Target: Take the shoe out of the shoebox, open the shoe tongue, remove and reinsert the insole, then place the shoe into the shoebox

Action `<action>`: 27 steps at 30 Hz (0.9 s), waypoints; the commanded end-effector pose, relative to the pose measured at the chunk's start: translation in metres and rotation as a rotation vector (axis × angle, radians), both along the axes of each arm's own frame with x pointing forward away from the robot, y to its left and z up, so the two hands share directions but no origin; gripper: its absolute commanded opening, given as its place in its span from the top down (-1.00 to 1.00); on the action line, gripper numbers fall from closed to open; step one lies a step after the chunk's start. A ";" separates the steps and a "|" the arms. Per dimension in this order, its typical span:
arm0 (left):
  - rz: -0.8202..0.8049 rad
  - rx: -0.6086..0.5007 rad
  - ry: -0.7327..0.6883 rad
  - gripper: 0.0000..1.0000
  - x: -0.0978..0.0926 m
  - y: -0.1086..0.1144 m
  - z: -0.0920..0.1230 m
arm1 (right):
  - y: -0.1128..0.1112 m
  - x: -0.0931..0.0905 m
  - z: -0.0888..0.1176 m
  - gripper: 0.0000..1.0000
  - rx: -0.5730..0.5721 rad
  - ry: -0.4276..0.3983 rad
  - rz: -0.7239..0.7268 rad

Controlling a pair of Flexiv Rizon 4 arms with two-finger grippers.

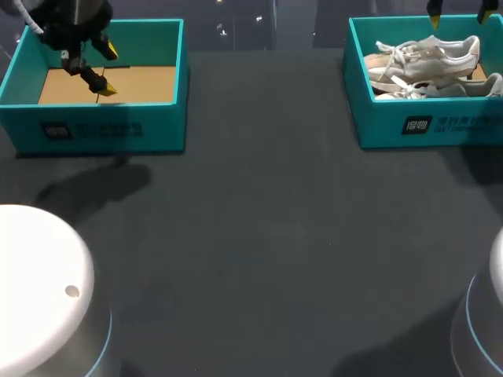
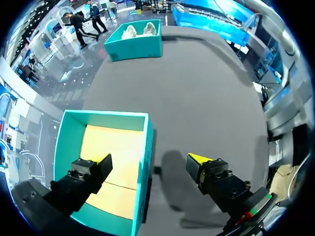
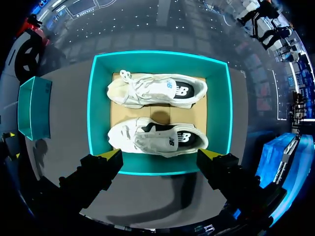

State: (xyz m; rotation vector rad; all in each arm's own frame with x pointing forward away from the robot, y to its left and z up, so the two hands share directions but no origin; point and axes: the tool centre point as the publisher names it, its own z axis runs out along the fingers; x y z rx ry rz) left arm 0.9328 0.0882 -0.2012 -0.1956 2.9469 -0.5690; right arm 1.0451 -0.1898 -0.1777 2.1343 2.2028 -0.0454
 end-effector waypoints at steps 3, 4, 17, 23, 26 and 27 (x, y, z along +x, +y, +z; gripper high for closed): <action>0.501 0.099 0.013 -1.00 -0.007 -0.003 0.002 | -0.001 0.000 0.000 -1.00 0.002 0.000 -0.001; 0.501 0.099 0.013 -1.00 -0.007 -0.003 0.002 | -0.001 0.000 0.000 -1.00 0.002 0.000 -0.001; 0.649 0.070 0.160 -1.00 -0.003 0.007 0.007 | 0.007 -0.015 0.005 -1.00 0.013 0.024 -0.052; 0.798 0.069 0.234 -1.00 0.004 0.020 0.007 | 0.016 -0.039 0.007 -1.00 0.008 0.043 -0.074; 0.872 0.092 0.242 -1.00 0.006 0.026 0.004 | 0.020 -0.049 0.007 -1.00 0.011 0.057 -0.083; 0.901 0.099 0.240 -1.00 0.005 0.028 0.003 | 0.022 -0.053 0.006 -1.00 0.018 0.058 -0.085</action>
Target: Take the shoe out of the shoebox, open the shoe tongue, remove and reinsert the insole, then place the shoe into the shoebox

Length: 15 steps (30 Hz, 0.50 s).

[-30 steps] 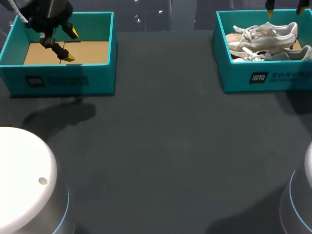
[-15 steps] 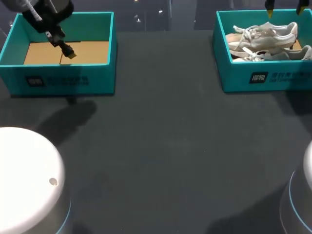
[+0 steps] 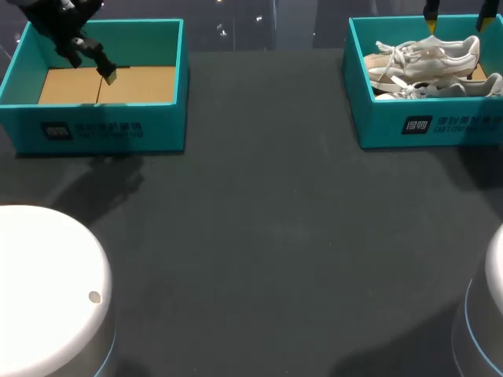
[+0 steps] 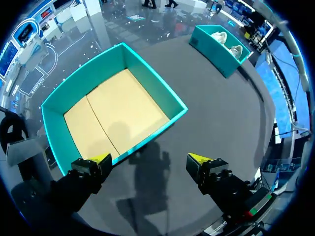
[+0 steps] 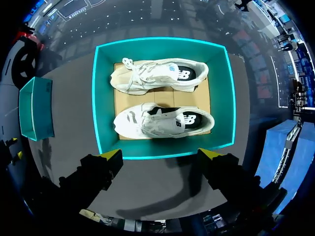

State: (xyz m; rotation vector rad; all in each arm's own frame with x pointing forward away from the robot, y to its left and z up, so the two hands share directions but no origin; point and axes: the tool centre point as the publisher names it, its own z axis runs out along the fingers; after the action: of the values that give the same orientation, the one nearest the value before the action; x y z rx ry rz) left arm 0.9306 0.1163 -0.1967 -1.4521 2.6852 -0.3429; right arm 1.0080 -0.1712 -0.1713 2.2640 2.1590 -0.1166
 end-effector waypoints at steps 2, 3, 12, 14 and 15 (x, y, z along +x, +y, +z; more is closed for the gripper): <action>0.099 0.052 0.033 -1.00 0.008 0.005 -0.004 | 0.006 -0.021 -0.002 -1.00 0.008 -0.010 -0.009; 0.125 0.056 0.037 -1.00 0.008 0.008 -0.005 | 0.008 -0.024 -0.002 -1.00 0.010 -0.010 -0.010; 0.261 0.038 0.031 -1.00 0.008 0.040 -0.006 | 0.019 -0.042 -0.004 -1.00 0.029 -0.032 0.004; 0.292 0.035 0.039 -1.00 0.008 0.047 -0.005 | 0.019 -0.042 -0.004 -1.00 0.029 -0.032 0.004; 0.307 0.034 0.040 -1.00 0.008 0.051 -0.004 | 0.019 -0.042 -0.004 -1.00 0.029 -0.032 0.004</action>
State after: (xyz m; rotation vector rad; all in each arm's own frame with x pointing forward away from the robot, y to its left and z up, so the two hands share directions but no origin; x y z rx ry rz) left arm 0.9421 0.1592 -0.2036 -1.8287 2.4374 -0.2359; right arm 0.9719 -0.1497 -0.1745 2.2675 2.1708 -0.0733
